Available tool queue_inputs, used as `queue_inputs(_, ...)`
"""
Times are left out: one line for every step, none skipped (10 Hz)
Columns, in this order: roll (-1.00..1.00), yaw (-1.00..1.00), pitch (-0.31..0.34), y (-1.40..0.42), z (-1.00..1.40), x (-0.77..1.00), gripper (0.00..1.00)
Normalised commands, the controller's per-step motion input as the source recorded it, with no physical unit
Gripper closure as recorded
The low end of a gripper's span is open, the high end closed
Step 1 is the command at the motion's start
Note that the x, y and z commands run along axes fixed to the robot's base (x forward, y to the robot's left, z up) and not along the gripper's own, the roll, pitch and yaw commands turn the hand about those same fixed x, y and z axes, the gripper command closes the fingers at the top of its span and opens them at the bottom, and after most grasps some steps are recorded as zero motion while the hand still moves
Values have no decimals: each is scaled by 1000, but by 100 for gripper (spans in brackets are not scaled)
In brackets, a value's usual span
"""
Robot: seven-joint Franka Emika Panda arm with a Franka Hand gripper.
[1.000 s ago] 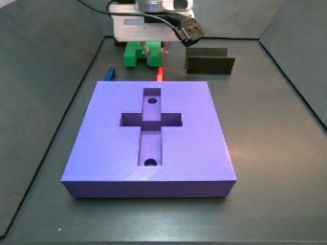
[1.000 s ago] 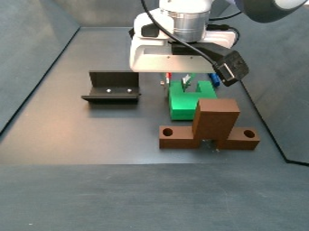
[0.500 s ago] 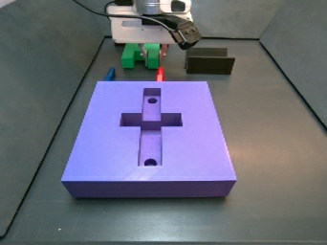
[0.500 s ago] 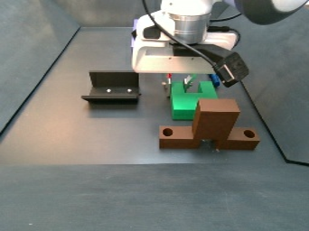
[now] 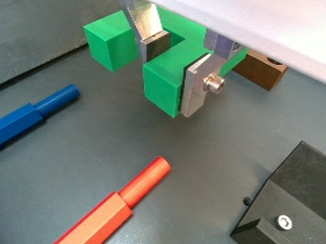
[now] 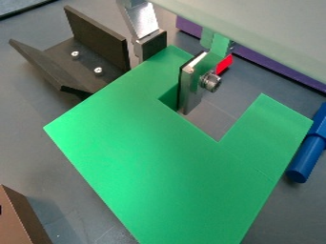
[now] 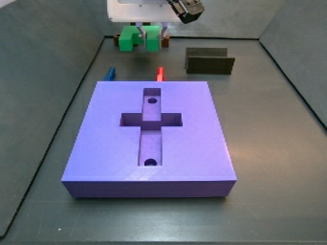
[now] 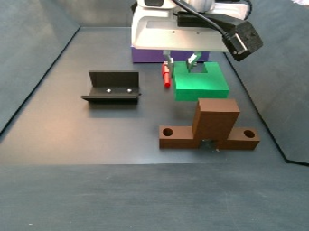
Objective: Pick up the green object. Move up. Place the green object on the fixture. Regrasp the green object. Move to above the board. Insert the green object.
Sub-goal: Place the green object on the fixture.
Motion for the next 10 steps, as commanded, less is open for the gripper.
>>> queue_inputs(-200, -143, 0, -26, 0, 171, 100)
queue_inputs(-606, -249, 0, -103, 117, 554, 100)
queue_inputs(-620, -191, 89, -211, 117, 849, 100)
queue_inputs(-657, -126, 197, -134, 246, 946, 100)
queue_inputs(-606, -77, 306, -43, 443, 926, 100)
queue_inputs(-583, -26, 243, -40, 426, 957, 100)
queue_inputs(-583, -20, 191, -77, 334, 983, 100)
queue_inputs(-586, -37, 206, -83, 329, 983, 100)
queue_inputs(-529, -40, 229, -157, 303, 1000, 100)
queue_inputs(-514, -34, 240, -174, 289, 1000, 100)
